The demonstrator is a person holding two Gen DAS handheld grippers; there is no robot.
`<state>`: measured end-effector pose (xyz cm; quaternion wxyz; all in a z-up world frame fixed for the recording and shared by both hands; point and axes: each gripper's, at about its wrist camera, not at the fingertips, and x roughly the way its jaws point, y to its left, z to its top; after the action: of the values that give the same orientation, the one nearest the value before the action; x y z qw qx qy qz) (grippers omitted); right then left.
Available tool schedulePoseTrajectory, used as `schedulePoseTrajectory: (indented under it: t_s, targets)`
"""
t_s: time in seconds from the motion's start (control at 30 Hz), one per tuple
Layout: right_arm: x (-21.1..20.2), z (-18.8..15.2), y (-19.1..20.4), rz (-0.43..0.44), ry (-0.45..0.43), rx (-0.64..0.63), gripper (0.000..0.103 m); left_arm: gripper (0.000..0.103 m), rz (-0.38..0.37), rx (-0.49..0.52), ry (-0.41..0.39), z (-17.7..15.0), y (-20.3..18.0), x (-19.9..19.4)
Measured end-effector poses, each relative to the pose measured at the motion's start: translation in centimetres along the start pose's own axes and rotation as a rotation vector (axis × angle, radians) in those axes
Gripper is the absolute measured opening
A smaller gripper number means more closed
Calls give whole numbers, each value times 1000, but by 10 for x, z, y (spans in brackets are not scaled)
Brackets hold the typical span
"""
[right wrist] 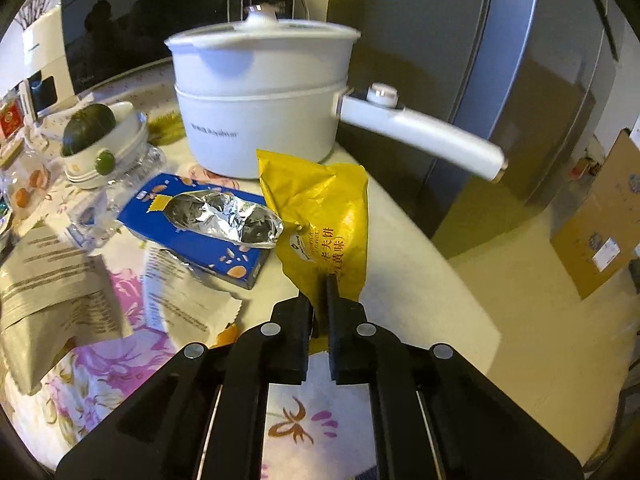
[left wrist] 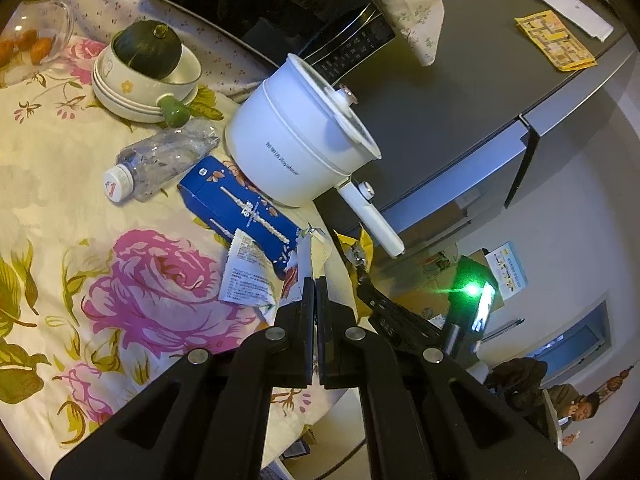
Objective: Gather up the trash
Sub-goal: 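Grasp the yellow snack bag on the table with the right tool, then carry the white stick with the left tool while the right tool carries the yellow bag to the bin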
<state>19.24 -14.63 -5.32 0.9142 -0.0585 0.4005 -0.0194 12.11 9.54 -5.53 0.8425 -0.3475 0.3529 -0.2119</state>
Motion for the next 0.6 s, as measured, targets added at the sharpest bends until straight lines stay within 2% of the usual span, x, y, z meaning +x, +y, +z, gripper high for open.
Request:
schedulePoseTrajectory:
  t_s: [0.23,0.6]
  targets:
    - [-39,-10,2,-17,-44,-16,6,1,-29,18,-8,-4,-13,-8]
    - [-92,-35,1,-63,-104,-19,6,1,-87,61,24,-21,-38,-14]
